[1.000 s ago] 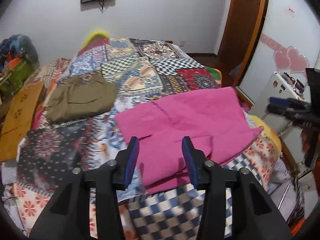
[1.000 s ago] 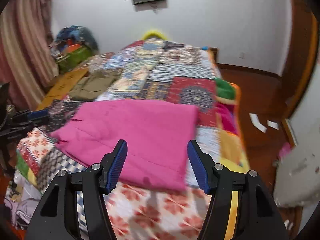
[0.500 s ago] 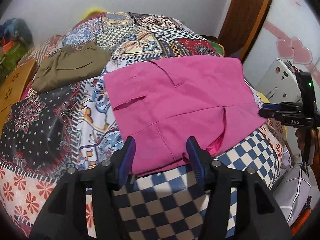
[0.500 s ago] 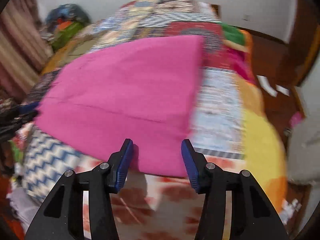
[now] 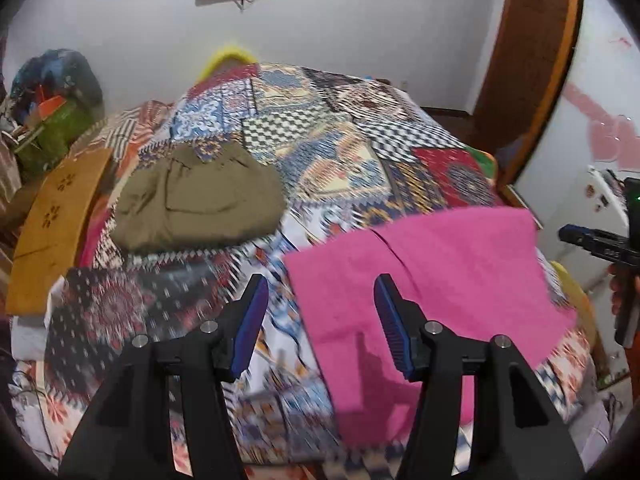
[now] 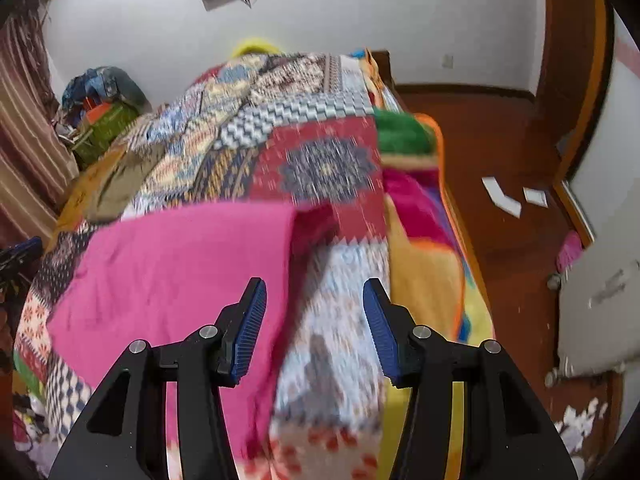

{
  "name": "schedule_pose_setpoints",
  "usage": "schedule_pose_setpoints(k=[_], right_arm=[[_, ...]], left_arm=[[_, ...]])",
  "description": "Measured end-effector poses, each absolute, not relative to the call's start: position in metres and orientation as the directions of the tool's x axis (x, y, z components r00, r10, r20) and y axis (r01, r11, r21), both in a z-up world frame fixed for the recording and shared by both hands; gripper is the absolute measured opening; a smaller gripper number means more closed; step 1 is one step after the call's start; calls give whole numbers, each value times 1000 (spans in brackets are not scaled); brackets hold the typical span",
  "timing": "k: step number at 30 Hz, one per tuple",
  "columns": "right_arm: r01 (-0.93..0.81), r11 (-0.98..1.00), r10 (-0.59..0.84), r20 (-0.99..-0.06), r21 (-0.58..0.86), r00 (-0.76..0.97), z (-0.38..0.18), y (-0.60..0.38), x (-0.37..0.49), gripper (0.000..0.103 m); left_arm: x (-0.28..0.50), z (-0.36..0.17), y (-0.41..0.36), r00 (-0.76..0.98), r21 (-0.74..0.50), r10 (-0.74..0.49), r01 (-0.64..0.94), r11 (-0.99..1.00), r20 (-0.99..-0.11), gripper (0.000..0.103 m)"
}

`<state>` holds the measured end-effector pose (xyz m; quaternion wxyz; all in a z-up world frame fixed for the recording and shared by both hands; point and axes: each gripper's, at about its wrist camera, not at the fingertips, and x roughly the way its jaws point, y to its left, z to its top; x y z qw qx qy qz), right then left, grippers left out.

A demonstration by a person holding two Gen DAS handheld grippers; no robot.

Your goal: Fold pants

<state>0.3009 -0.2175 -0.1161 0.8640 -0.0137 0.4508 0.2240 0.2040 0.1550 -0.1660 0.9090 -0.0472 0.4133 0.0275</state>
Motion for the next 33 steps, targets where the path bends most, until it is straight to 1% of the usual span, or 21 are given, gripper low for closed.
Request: schedule_pose_setpoints(k=[2,4,7,11,13,16,18,20,23,25,28,31,32,33], right_arm=[[-401,902,361,-787,159,501,-118,-213,311,50],[-391,903,366,-794,177,486,-125,-213,325,50],[-357,907,378,-803,223,460,-135,-219,344,50],[-335,905,396,-807,262,439,-140,-219,360,50],[-334,901,409,-800,277,439,-139,-216,365,50],[-340,890,440,-772,305,459,-132,-212,367,50],[-349,877,465,-763,329,449,-132,-209,371,50],[-359,871,472,-772,335,426,-138,-202,373,50],[-380,878,436,-813,290,386,-156,-190,372,50],[-376,882,421,-837,286,351,-171,-186,372,50],[-362,876,436,-844,319,312,-186,-188,372,50],[-383,867,445,-841,319,307,-188,-185,371,50],[-388,862,453,-837,325,307,-186,-184,372,46],[-397,853,469,-832,340,296,-185,-182,374,35]], left_arm=[[223,-175,169,639,-84,10,-116,990,-769,55],[239,-187,182,620,-105,7,-144,984,-785,55],[259,-205,189,596,-85,32,-166,982,-802,55],[282,-223,190,570,-93,20,-167,982,-821,44],[290,-229,187,565,-99,9,-161,982,-825,42],[297,-237,179,558,-109,-11,-143,984,-830,42],[299,-244,173,546,-95,-7,-132,987,-838,42],[299,-250,169,535,-85,-6,-123,989,-845,42],[297,-258,166,520,-80,-9,-115,990,-854,42],[296,-261,165,519,-82,-10,-115,990,-854,42],[296,-264,163,512,-76,-9,-109,991,-859,42],[298,-265,163,507,-80,-18,-101,992,-862,42],[298,-265,163,507,-84,-22,-99,992,-862,42],[299,-265,163,508,-89,-28,-98,991,-861,38]])
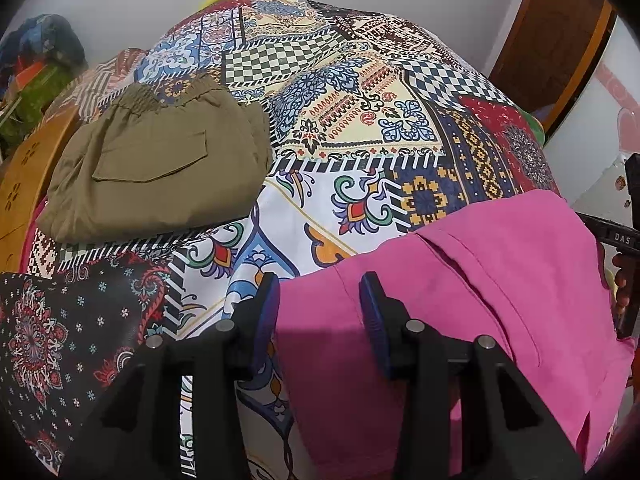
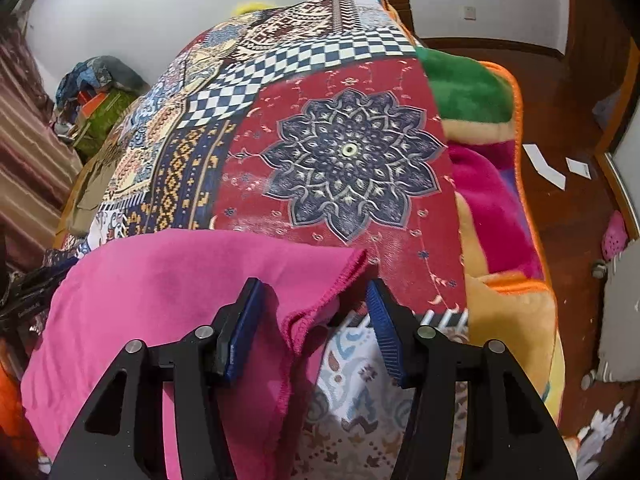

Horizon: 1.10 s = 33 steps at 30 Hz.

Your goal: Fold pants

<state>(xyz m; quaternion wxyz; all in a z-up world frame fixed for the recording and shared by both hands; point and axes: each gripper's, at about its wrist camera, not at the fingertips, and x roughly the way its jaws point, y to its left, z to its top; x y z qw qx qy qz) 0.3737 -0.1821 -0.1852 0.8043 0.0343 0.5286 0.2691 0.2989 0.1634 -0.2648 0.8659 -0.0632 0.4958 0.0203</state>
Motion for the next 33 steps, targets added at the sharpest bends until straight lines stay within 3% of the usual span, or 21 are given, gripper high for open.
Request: schedule_pose_setpoints(k=[2,4,11,15,17,22,26,29,33], right_arm=[[-399,852,471,-830,340,299,-185,-180,377,19],[-398,854,474,-816,336,329,-181,-180,379,11],[-427,851,490,-758,307,431,-158,-184,383,6],[-431,861,473,-740,271,478,-147,-183,390,4],[-423,868,461,-739,261,491,-146,-184,394,4],[-440,870,435,-768,223,471,-140,-173,390,5],[-528,818,493,-748,226,444,-125,-152,372,5],[-566,761,564,-755,317,335,-132,-129,370,6],[-575,754,527,-815,318,241,-165,-105,376,6]], left_arm=[[299,-264,164,508,-130,-69,-86,988,-858,23],[299,-262,161,516,-114,-53,-85,990,-855,21],[293,-250,163,553,-92,-29,-87,992,-832,10],[284,-237,167,591,-79,0,-108,991,-806,10],[281,-231,171,602,-65,23,-124,990,-798,1],[282,-226,176,587,13,93,-139,990,-804,1],[280,-213,167,613,-18,41,-90,996,-789,3],[284,-210,150,617,-64,-35,-25,998,-786,8],[296,-236,131,538,-83,-84,26,996,-839,8]])
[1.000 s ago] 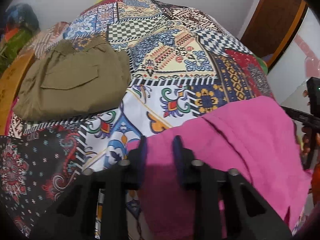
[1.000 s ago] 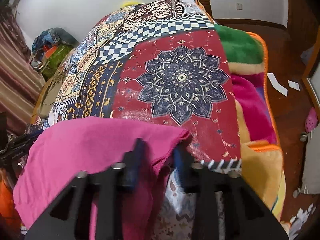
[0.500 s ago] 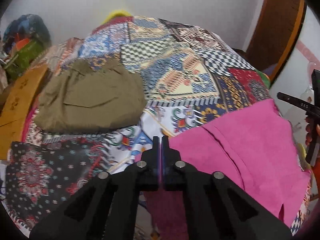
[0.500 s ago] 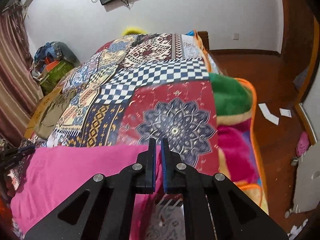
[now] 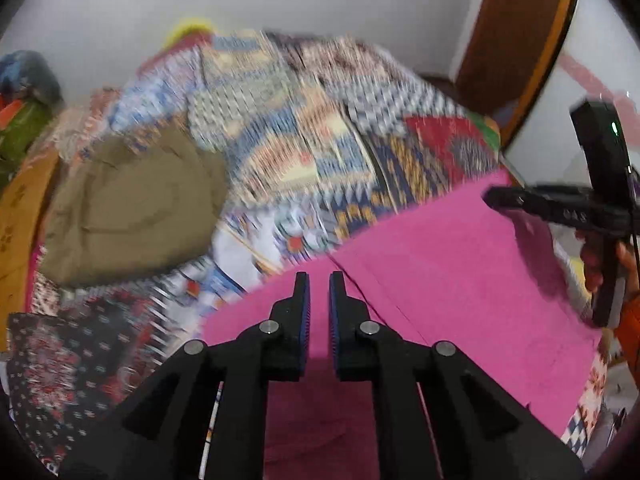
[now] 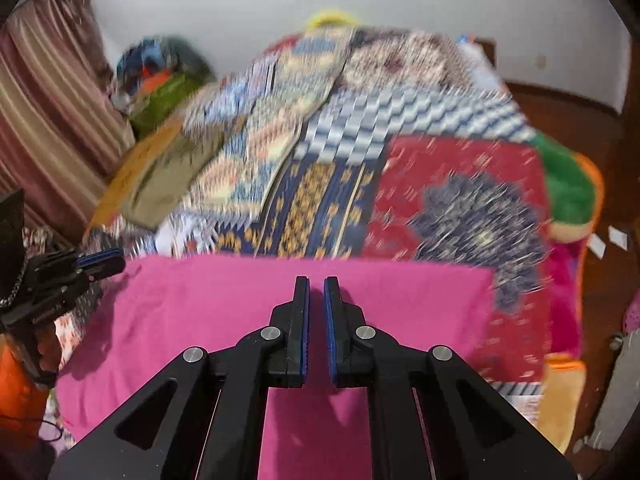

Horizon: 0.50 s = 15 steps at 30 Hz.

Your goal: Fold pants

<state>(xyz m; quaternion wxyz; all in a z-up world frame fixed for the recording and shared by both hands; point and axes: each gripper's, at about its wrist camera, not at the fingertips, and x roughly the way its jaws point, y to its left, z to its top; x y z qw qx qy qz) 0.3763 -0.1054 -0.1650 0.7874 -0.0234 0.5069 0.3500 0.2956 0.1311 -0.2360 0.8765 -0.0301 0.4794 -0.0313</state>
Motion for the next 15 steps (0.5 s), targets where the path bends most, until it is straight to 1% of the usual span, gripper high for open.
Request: schedule_pose_setpoints(k=[1,3,6,7,9,12,13,14,15], right_arm=[[-563,764,513,-825,314,236,-172,-106,379,6],[-519,794,494,-834,317,248,-182,-118,390,6],[-440,864,403,-861,245,311,-192,-145,409,6],[-417,877,386,-866,238,317,-196,-154,415,6],[-355,895,385,-869,270,310,-201,-173,424,6],[-325,915,350,-870,239,347,-189,-188,421,7],[-329,914,353,-863,236,361,-183,-191,418,7],[-336,912,359,-856,236,373,-177,-193,414,9],[-344,909,365,-848,235,385,-169,-194,409,14]], left_arm=[[299,-249,128,505,-82,-85,27,996,-859,8],[299,-262,131,487,-97,-95,21,995,-868,10],[297,-261,140,502,-125,-107,-2,992,-858,12],[297,-261,143,502,-121,-99,-12,993,-859,13],[296,-264,148,494,-137,-107,-23,990,-863,13],[292,-256,153,506,-141,-103,-37,989,-856,13],[289,-250,154,517,-123,-81,-48,991,-852,16],[286,-245,155,526,-108,-62,-58,992,-848,29],[282,-238,156,540,-90,-36,-73,993,-841,38]])
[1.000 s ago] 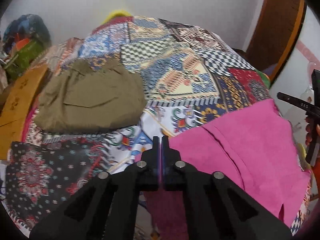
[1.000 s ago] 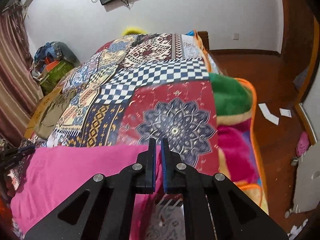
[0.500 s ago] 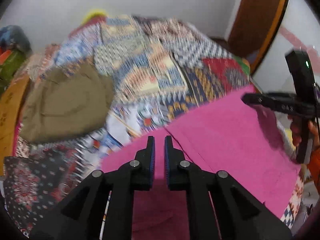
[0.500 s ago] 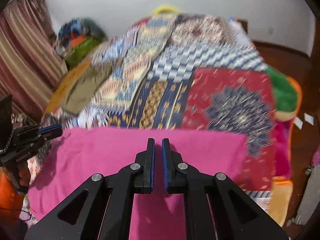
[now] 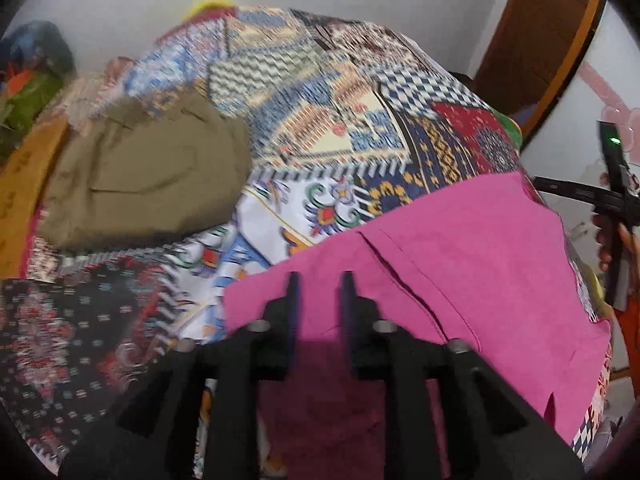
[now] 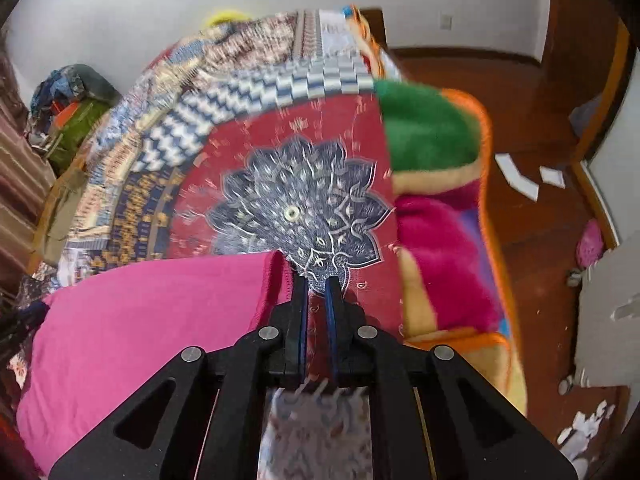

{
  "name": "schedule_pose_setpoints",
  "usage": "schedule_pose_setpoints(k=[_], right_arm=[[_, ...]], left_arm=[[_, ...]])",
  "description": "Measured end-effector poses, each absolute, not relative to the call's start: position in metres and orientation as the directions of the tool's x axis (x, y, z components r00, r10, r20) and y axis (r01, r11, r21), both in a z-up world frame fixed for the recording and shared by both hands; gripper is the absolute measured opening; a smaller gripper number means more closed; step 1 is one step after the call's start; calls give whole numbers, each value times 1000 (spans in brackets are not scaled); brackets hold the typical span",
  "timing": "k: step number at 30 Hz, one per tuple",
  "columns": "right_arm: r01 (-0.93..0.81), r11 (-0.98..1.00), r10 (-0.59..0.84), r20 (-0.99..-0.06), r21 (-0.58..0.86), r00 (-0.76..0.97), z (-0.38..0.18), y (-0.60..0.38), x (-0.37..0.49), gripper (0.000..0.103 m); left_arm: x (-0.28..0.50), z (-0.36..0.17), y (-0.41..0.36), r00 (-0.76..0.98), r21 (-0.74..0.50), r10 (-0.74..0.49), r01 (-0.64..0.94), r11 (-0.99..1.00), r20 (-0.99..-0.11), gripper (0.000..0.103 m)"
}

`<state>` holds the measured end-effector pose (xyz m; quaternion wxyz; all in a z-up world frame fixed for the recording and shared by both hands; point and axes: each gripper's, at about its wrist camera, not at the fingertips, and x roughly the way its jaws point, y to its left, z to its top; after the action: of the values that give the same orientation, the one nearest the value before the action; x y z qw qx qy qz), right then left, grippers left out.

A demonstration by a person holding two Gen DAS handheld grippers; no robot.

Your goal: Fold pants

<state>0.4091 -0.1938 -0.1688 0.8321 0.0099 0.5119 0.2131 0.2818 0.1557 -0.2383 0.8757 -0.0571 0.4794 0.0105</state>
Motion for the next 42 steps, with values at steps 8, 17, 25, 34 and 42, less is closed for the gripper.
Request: schedule_pose_setpoints(k=[8,17,25,34,42], right_arm=[[-458,870,417,-764,181,492,-102,-184,353,38],[-533,824,506,-671,190,543,-55,-173,278,52],[-599,781,524,-709,177,472,-76,-146,231,53],[-631,767,436,-817,117,378,-139,-121,214,53],[-607,774,454,-826,180,334,-156,-135,209,53]], left_arm=[[239,-184,162,627,-79,21,-132,988,-779,66],[178,-148,139,667,-79,32,-135,988,-744,76],[132,-162,113,649,-150,-32,-127,980,-760,84],[113,-209,108,540,-317,-176,-181,931,-823,84],[108,-230,100,518,-439,-286,-200,876,-806,88]])
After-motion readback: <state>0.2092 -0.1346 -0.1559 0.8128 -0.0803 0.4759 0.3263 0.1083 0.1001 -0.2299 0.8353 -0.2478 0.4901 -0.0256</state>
